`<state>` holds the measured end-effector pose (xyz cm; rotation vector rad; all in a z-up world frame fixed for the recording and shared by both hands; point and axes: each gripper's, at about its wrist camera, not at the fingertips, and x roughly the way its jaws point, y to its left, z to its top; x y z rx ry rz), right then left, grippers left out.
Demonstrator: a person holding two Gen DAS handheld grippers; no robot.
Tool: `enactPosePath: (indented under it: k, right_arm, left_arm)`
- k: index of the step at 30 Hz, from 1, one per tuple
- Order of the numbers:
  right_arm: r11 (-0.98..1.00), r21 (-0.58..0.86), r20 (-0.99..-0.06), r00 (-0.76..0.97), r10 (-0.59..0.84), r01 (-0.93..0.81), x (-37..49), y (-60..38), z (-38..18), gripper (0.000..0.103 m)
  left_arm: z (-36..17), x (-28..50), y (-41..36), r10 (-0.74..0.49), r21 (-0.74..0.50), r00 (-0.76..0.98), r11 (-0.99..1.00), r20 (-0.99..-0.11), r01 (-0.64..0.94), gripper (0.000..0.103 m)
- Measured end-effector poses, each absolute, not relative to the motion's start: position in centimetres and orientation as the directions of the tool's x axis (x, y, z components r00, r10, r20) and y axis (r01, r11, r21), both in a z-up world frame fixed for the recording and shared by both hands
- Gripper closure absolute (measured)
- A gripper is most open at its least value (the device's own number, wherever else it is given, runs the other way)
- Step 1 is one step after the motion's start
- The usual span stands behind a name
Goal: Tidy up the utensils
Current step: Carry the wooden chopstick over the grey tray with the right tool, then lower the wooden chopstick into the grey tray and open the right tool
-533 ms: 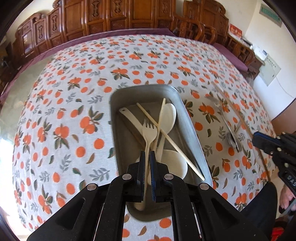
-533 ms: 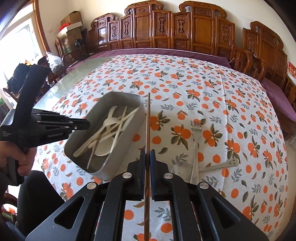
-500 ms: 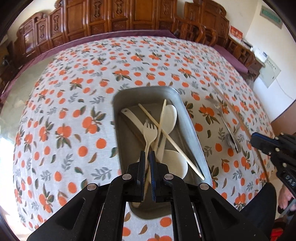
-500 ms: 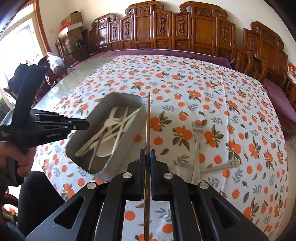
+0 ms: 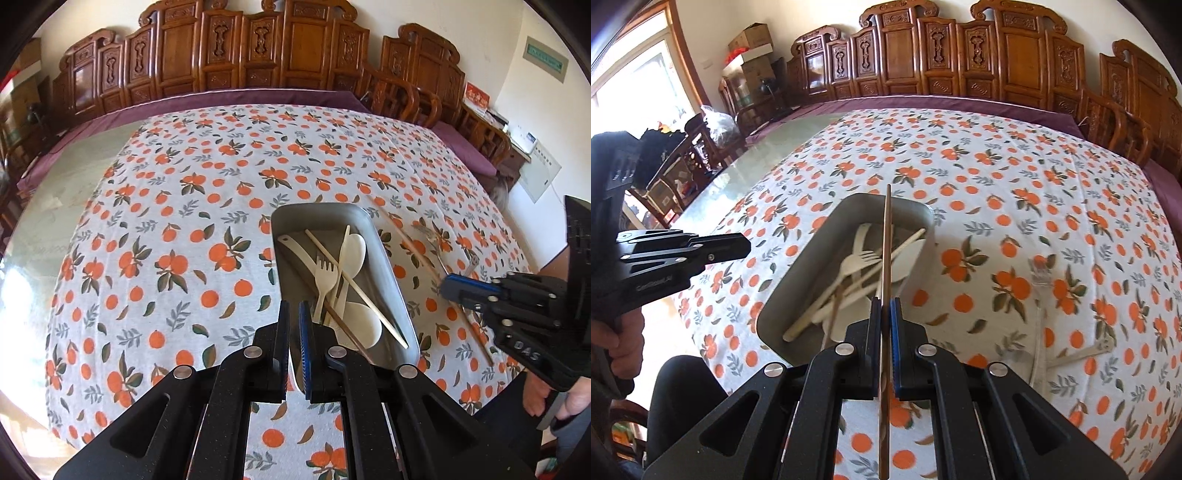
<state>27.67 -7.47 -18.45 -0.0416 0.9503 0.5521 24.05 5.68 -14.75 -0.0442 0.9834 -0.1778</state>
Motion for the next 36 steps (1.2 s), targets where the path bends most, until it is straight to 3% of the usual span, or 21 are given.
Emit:
enactPosePath:
  k: [22,36]
  right_arm:
    - [0.876,0.278,-0.843,0.337,0.419,-0.394,32.5,-2.5,-23.6,0.097]
    - [0.867,0.321,-0.821,0.343,0.455,-0.382,32.9,-2.1,-23.8,0.094]
  left_arm:
    - [-14.8,22.8,8.3,-0.149,-0.119,0.547,0.989,-0.824,0.09,0.099]
    - [-14.6,22.5,7.9,-0.154,-0.12,0.55,0.988,-0.821,0.098,0.099]
